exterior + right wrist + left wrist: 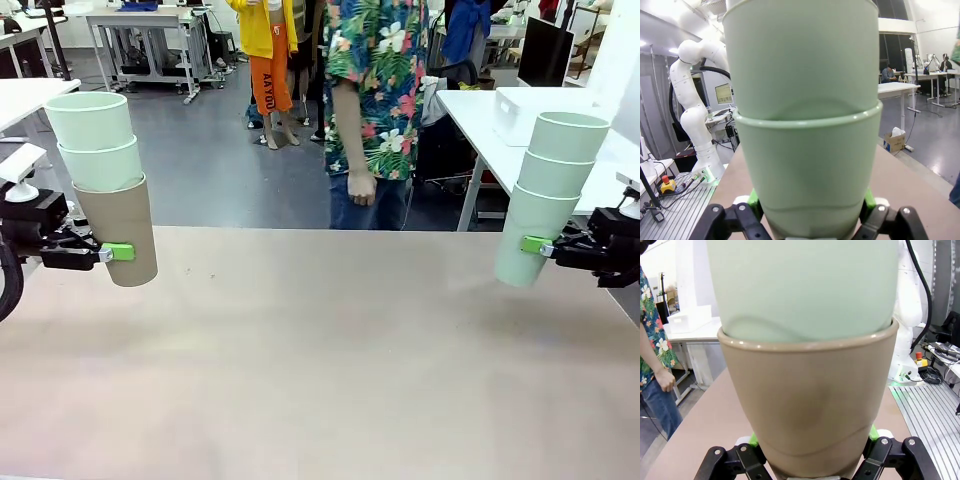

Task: Stack the cups and store them in the basket.
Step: Place the stack of Reusable plastic cups into the Pantry Basket.

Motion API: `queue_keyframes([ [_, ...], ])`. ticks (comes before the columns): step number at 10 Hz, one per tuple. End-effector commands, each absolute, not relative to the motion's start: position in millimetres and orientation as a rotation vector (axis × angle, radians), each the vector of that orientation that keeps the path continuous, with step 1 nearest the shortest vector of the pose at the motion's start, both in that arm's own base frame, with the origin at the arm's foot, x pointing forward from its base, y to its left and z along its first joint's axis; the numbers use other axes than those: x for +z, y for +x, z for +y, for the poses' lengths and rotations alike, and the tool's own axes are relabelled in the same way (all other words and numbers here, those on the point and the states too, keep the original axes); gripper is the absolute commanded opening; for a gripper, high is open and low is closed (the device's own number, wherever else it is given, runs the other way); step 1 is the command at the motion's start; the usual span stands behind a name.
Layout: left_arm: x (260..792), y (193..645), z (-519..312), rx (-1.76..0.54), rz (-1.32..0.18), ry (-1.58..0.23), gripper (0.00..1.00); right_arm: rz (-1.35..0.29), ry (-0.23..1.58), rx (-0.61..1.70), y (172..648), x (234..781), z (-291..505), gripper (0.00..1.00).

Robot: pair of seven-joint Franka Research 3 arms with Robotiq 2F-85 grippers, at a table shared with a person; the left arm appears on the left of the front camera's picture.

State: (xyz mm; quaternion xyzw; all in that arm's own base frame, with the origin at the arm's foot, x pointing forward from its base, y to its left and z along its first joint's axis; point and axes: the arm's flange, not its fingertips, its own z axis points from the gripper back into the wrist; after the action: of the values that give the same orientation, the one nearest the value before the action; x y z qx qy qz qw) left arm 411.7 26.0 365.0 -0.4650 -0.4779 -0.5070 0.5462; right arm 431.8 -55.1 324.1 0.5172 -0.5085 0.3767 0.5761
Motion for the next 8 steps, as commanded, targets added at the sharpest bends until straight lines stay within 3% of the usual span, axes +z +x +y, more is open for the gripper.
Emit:
queue_keyframes([
  [1,367.3,409.9,24.9,-1.208,-1.145,-1.103,0.83,-1.198,1.208,0.89,432.2,329.2,-54.2,0.86],
  [8,367.3,409.9,24.9,-1.208,-1.145,-1.103,0.83,-1.198,1.208,0.89,432.2,329.2,-54.2,0.86],
])
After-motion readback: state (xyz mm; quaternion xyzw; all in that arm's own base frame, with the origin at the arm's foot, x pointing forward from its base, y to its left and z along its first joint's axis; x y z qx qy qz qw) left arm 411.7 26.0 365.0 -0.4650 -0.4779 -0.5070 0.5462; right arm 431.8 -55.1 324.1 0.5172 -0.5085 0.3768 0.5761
